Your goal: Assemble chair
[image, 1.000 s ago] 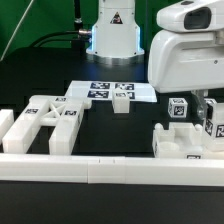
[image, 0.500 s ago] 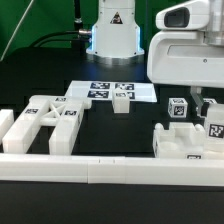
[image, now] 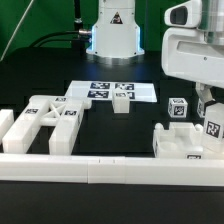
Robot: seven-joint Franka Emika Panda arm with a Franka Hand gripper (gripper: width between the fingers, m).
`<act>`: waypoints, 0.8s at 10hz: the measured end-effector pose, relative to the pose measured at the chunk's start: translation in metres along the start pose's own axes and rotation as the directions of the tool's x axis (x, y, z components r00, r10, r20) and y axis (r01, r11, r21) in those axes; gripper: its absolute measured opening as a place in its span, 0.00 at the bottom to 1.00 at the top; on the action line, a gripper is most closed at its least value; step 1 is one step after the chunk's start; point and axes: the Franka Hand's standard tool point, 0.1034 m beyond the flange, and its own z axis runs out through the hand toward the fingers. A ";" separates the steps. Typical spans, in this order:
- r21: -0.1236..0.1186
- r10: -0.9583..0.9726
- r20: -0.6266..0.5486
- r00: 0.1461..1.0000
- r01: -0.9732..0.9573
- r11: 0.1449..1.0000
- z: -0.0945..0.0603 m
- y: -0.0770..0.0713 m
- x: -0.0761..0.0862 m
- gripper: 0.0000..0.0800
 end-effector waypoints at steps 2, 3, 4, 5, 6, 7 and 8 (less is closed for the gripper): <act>0.003 0.112 0.010 0.994 -0.112 0.994 0.000 0.000 0.000 0.36; 0.004 0.143 0.014 0.990 -0.143 0.990 0.000 0.000 0.000 0.36; 0.004 0.126 0.014 0.992 -0.126 0.992 0.000 0.000 -0.001 0.36; 0.005 0.092 0.014 0.996 -0.092 0.996 0.000 0.000 -0.001 0.50; 0.006 0.023 0.013 1.000 -0.023 1.000 0.000 0.000 0.000 0.68; 0.006 -0.054 0.013 0.998 0.054 0.999 0.000 0.000 0.001 0.77; 0.007 -0.127 0.013 0.992 0.127 0.992 0.000 0.000 0.001 0.77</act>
Offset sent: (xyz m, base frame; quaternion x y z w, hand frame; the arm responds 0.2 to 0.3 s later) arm 0.0000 0.0000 0.0000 0.0000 0.0000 0.0000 1.0000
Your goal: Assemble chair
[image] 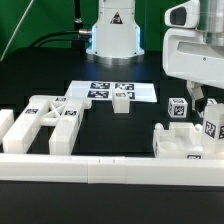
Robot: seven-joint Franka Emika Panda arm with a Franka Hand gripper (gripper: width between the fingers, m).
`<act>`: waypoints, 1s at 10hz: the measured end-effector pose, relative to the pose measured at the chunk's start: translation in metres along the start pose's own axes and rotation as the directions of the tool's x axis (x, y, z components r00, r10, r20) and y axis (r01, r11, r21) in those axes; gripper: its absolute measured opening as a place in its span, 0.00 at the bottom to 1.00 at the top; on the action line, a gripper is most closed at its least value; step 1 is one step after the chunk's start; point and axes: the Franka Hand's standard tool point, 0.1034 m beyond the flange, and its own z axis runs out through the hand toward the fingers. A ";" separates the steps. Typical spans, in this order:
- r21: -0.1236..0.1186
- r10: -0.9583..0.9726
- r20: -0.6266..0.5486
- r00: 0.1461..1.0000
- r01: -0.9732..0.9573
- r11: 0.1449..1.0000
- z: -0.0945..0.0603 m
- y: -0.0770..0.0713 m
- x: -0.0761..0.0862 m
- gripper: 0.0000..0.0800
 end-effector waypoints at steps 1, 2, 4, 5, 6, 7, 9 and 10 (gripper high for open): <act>0.000 -0.101 0.000 0.995 0.101 0.995 0.000 0.000 0.001 0.80; 0.000 -0.173 0.000 0.985 0.173 0.985 0.000 0.000 0.001 0.81; -0.001 -0.295 -0.001 0.955 0.295 0.955 0.000 0.001 0.001 0.81; -0.001 -0.343 -0.001 0.939 0.343 0.939 0.000 0.001 0.001 0.81; -0.002 -0.444 -0.001 0.896 0.444 0.896 0.000 0.001 0.002 0.81; -0.002 -0.519 -0.001 0.855 0.519 0.855 0.000 0.002 0.002 0.81; -0.002 -0.659 -0.001 0.752 0.659 0.752 0.000 0.003 0.005 0.81; -0.002 -0.701 -0.001 0.714 0.701 0.714 0.000 0.003 0.005 0.81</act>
Offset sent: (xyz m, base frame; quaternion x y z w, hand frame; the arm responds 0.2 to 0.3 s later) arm 0.0000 0.0000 0.0000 0.0000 0.0000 -0.1938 0.9810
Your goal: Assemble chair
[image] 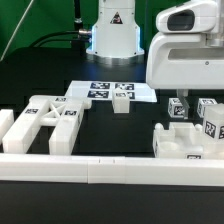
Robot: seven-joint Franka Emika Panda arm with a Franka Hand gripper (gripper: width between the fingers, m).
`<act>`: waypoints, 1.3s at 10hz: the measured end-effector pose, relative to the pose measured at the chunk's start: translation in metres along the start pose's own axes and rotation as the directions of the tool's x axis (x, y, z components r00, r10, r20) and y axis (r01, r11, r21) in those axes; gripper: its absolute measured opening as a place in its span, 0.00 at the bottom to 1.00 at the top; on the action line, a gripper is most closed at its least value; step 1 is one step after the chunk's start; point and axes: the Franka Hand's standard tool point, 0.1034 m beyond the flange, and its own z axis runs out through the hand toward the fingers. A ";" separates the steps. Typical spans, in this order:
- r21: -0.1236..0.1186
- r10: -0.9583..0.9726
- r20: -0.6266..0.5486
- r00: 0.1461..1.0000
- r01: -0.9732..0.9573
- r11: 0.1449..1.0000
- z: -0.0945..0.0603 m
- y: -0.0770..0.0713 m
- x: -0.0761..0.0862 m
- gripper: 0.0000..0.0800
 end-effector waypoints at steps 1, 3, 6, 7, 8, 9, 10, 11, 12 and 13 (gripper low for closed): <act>0.000 -0.067 0.000 0.998 0.067 0.998 0.000 0.000 0.000 0.81; -0.009 -0.206 0.000 0.979 0.206 0.979 0.000 0.001 0.000 0.81; -0.012 -0.290 0.001 0.957 0.290 0.957 0.000 0.000 0.000 0.78; -0.012 -0.285 0.001 0.959 0.285 0.958 0.000 0.000 0.000 0.56; -0.012 -0.285 0.001 0.959 0.285 0.959 0.000 0.000 0.000 0.35; -0.011 -0.255 0.000 0.967 0.255 0.967 0.000 0.000 0.000 0.36; -0.009 -0.216 0.000 0.976 0.216 0.976 0.000 0.000 0.000 0.36; -0.008 -0.152 -0.001 0.988 0.152 0.988 0.000 0.000 0.000 0.36; -0.006 -0.049 -0.003 0.999 0.049 0.999 0.001 -0.001 0.000 0.36; -0.005 0.060 -0.008 0.998 -0.060 0.998 0.001 -0.001 -0.001 0.36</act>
Offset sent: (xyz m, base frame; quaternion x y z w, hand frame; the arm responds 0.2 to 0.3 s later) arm -0.0009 0.0034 0.0020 -0.0154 0.0059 -0.1850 0.9826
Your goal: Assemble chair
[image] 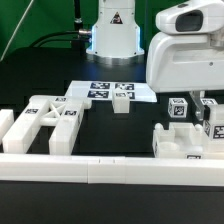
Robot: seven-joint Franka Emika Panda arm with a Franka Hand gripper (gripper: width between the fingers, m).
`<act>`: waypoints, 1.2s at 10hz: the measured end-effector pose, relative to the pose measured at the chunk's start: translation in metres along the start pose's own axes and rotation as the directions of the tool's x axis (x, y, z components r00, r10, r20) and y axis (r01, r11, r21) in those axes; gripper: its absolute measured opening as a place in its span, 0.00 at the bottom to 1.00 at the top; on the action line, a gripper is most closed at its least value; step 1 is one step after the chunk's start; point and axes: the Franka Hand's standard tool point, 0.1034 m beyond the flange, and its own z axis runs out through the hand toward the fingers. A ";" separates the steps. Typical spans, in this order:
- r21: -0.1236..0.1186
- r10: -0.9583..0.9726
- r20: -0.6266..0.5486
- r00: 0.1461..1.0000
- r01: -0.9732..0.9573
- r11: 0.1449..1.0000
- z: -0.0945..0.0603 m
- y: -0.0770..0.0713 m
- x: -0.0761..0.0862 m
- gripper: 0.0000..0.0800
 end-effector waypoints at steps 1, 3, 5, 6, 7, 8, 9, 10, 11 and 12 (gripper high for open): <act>0.000 0.080 -0.001 0.997 -0.080 0.997 0.000 0.000 0.000 0.36; -0.001 0.258 0.000 0.966 -0.258 0.966 0.000 -0.001 -0.001 0.36; -0.004 0.398 0.000 0.917 -0.398 0.917 0.000 -0.001 -0.001 0.36; -0.004 0.454 0.001 0.891 -0.454 0.891 0.001 -0.001 -0.001 0.36; -0.003 0.498 0.001 0.867 -0.498 0.867 0.001 -0.001 -0.002 0.36; -0.001 0.562 0.003 0.827 -0.562 0.827 0.001 -0.001 -0.002 0.36; 0.000 0.621 0.005 0.784 -0.621 0.784 0.001 -0.001 -0.002 0.36; 0.001 0.712 0.007 0.702 -0.712 0.702 0.001 -0.002 -0.002 0.36; 0.000 0.759 0.007 0.651 -0.759 0.651 0.001 -0.003 -0.003 0.36; 0.006 0.838 0.014 0.545 -0.838 0.545 0.001 -0.004 -0.003 0.36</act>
Offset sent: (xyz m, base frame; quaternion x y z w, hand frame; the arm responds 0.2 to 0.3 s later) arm -0.0042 0.0004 0.0075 -0.0592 0.0054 0.2158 0.9746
